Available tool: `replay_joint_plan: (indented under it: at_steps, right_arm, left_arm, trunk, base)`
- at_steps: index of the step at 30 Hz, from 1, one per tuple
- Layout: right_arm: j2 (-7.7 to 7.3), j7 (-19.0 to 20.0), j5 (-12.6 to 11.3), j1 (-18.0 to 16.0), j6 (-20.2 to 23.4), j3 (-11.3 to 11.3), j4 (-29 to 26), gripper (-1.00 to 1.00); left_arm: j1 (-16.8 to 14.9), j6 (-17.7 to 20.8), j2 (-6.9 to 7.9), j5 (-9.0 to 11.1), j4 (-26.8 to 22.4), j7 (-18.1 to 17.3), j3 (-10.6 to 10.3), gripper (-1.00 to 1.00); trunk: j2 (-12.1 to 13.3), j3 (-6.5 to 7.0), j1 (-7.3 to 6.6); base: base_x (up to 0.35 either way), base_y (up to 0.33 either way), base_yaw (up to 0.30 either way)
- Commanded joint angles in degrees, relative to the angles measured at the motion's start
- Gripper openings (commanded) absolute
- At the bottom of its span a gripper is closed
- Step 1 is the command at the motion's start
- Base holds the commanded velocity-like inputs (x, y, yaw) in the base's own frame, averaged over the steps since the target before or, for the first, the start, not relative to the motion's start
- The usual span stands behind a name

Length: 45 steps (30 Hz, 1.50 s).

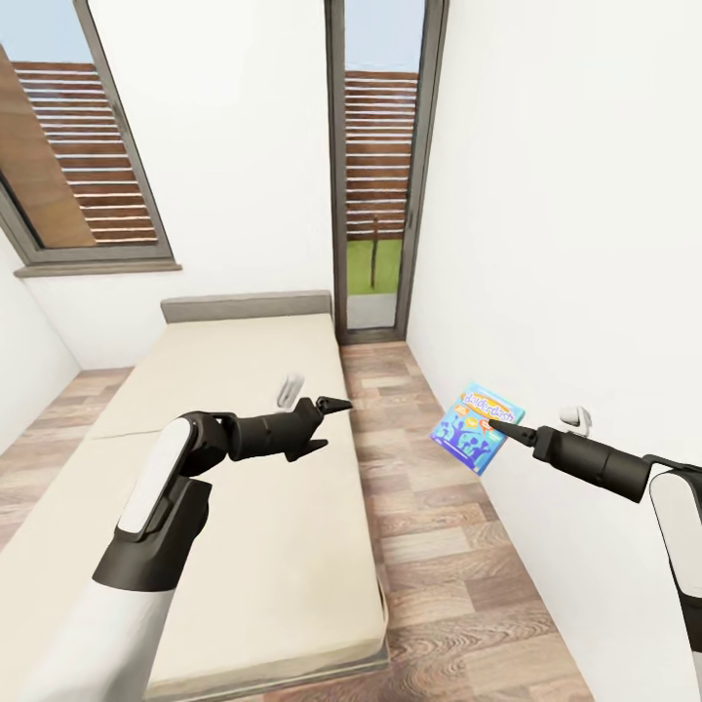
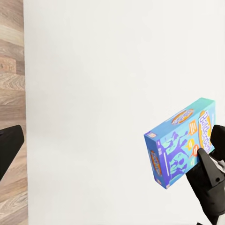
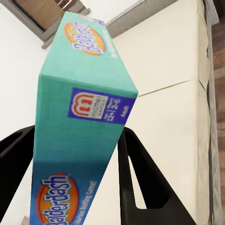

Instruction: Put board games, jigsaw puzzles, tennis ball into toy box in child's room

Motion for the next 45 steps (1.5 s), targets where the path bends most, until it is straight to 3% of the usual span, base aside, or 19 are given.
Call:
replay_joint_plan:
  at_steps: [1, 15, 30, 40, 45]
  right_arm:
    - [0.0, 0.4, 0.3, -0.1, 0.3, -0.1, 0.0, -1.0]
    - [-0.04, 0.8, 0.2, 0.1, 0.3, -0.1, 0.1, -1.0]
    - [-0.15, 0.8, 0.1, 0.1, 0.3, -0.3, 0.1, -1.0]
    - [-0.4, 0.7, 0.0, -0.1, 0.3, -0.5, 0.1, -1.0]
    - [-0.45, 0.6, 0.2, -0.4, 0.3, -0.2, 0.1, -1.0]
  left_arm:
    - [-0.1, 0.1, -0.03, 0.5, 0.0, 0.6, 0.0, 1.0]
    - [0.2, 0.1, -0.1, 0.5, -0.3, 0.6, 2.2, 1.0]
    - [0.3, 0.1, -0.17, 0.5, -0.4, 0.6, 2.6, 1.0]
    - [0.7, 0.1, 0.22, 0.4, -1.3, 0.6, 3.0, 1.0]
    - [1.5, 0.1, 0.83, 0.4, -1.8, 0.6, 4.6, 1.0]
  trunk:
    - [-0.1, -0.03, 0.02]
    - [-0.1, 0.38, 0.02]
    - [-0.1, 0.43, 0.02]
    - [-0.1, 0.61, 0.02]
    - [-0.1, 0.64, 0.02]
  base:
    - [-0.116, 0.0, -0.055]
    - [-0.261, 0.0, -0.017]
    - [-0.314, 0.0, 0.003]
    - [-0.097, 0.0, 0.187]
    - [-0.017, 0.0, 0.272]
